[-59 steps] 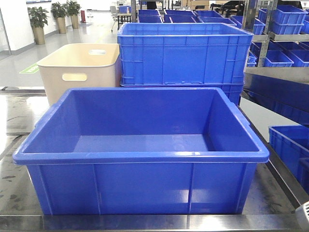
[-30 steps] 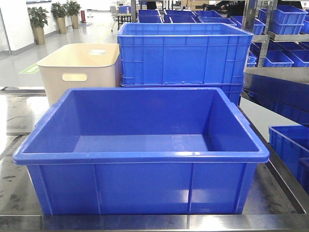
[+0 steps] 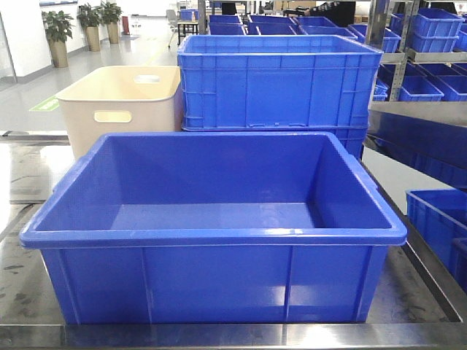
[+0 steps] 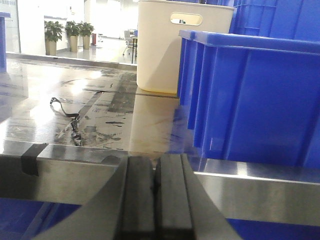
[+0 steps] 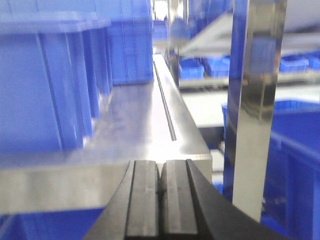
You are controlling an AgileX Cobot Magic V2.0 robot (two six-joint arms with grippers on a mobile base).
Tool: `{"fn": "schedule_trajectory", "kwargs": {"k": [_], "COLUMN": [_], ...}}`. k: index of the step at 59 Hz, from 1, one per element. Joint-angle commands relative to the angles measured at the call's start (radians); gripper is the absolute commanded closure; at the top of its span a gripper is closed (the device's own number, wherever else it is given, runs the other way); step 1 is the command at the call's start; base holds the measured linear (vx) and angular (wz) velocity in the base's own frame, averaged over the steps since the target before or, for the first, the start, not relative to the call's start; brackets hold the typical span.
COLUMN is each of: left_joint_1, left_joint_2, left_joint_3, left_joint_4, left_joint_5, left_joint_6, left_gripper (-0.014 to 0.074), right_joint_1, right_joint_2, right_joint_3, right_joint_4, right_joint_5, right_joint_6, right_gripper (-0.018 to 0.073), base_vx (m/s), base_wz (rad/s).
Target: Pick red and yellow blocks into blue bin
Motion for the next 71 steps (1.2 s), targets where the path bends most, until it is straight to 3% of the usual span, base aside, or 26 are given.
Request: {"fn": "schedule_trajectory", "kwargs": {"k": [1,26,33,40,71], "left_joint_1": [-0.005,-0.005,-0.005,-0.005,-0.005], "left_joint_2": [-0.017,-0.017,-0.017,-0.017,-0.017], "left_joint_3": [-0.017,-0.017,-0.017,-0.017,-0.017], "left_joint_4": [-0.008,-0.008,-0.008,-0.008,-0.008], "left_joint_5": [-0.085,-0.085,-0.085,-0.085,-0.085], "left_joint_6": [-0.008,-0.008,-0.008,-0.008,-0.008], "left_gripper": [0.0603,0.0603,0.0603,0.0603,0.0603], "right_joint_1": [-0.006,-0.003,0.001,0.06,0.066], "right_joint_2": [0.003,-0.016,-0.016,-0.016,-0.014], "right_joint_3": [0.007,0.007,0.007,0.007,0.007], "right_joint_4": [-0.002,0.004,0.004,0.006,0.052], "right_joint_5": [-0.107,-0.115,-0.12,-0.126,-0.136], "right_joint_6": [-0.007,-0.028,-0.087,-0.14,-0.122], "right_gripper": [0.057,0.057,0.057,0.057,0.057], "base_vx": [0.0,0.0,0.0,0.0,0.0], "base_wz": [0.0,0.0,0.0,0.0,0.0]}}
